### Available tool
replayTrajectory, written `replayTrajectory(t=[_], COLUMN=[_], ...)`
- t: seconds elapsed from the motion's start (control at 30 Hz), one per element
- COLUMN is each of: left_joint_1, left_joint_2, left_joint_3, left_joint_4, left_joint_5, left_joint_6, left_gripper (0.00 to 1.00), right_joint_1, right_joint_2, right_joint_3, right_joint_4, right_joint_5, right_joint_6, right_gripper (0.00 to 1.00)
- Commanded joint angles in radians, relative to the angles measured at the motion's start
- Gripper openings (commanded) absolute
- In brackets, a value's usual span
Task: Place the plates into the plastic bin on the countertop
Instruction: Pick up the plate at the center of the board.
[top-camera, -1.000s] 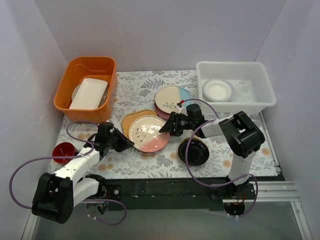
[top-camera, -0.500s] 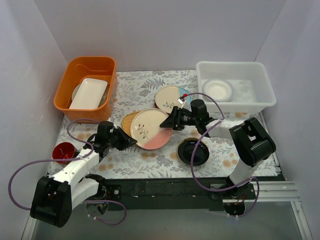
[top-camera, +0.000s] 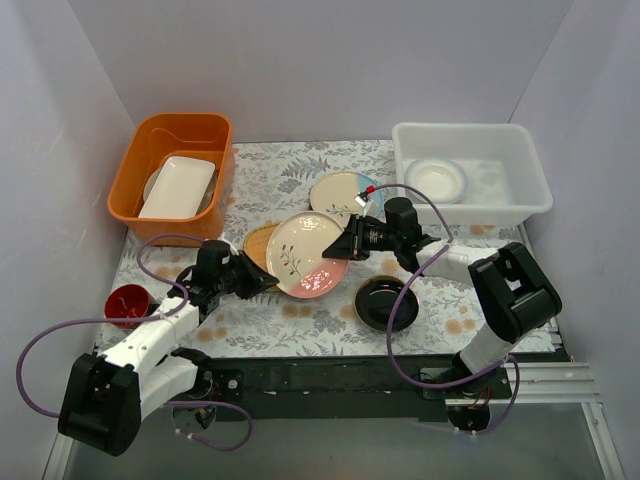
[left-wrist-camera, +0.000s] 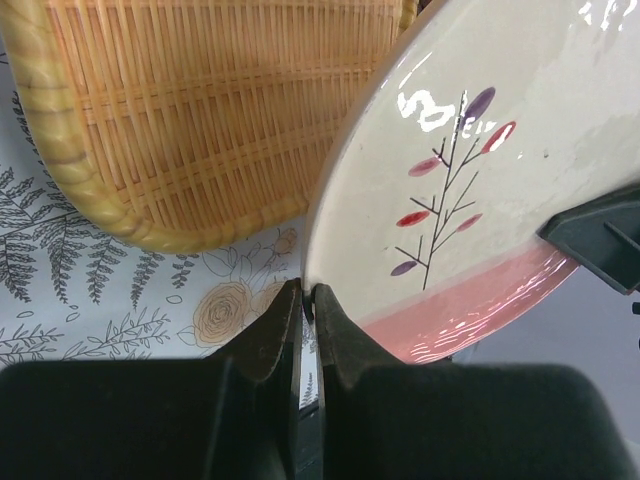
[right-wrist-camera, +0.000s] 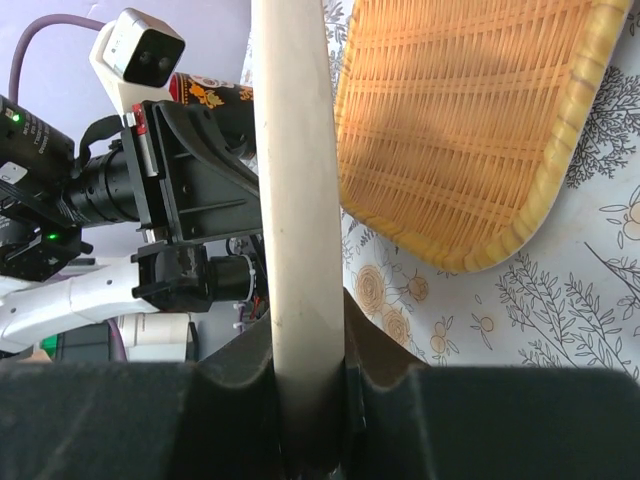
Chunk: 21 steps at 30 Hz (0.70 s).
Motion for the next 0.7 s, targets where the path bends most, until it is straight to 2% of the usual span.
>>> replayTrajectory(t=[0.0, 0.37, 0.47, 0.5, 0.6, 0.63, 0.67], left_joint_1=[-0.016, -0.017, -0.019, -0.019, -0.020, -0.020, -0.020], left_joint_2=[-0.054, -0.107, -0.121, -0.123, -0.132, -0.141, -0.147], left_joint_3=[0.063, 0.053, 0.050, 0.051, 0.053, 0.054, 0.054], left_joint_4=[0.088, 0.058, 0.051, 0.048, 0.041, 0.033, 0.030], left_joint_5=[0.056, 0.040, 0.036, 0.036, 0.031, 0.022, 0.019], left_joint_6=[0.008, 0.002, 0.002, 0.002, 0.003, 0.003, 0.005], left_gripper=[0.00, 0.02, 0.11, 0.18, 0.25, 0.34, 0.38], right_joint_1=[0.023, 0.037, 0.043, 0.044, 0.049, 0.051, 0.052], right_joint_2=[-0.043, -0.092, -0.108, -0.111, -0.125, -0.128, -0.135], right_joint_3=[0.015, -0.004, -0.007, -0.008, -0.007, -0.005, -0.004], right_joint_4=[0.005, 0.001, -0.004, -0.004, -0.009, -0.012, -0.019], right_joint_5=[-0.031, -0.024, -0.019, -0.019, -0.016, -0.014, -0.014], right_joint_6=[-0.026, -0.015, -0.015, -0.017, -0.018, -0.018, -0.018], right_gripper=[0.01, 0.01, 0.01, 0.01, 0.01, 0.01, 0.01])
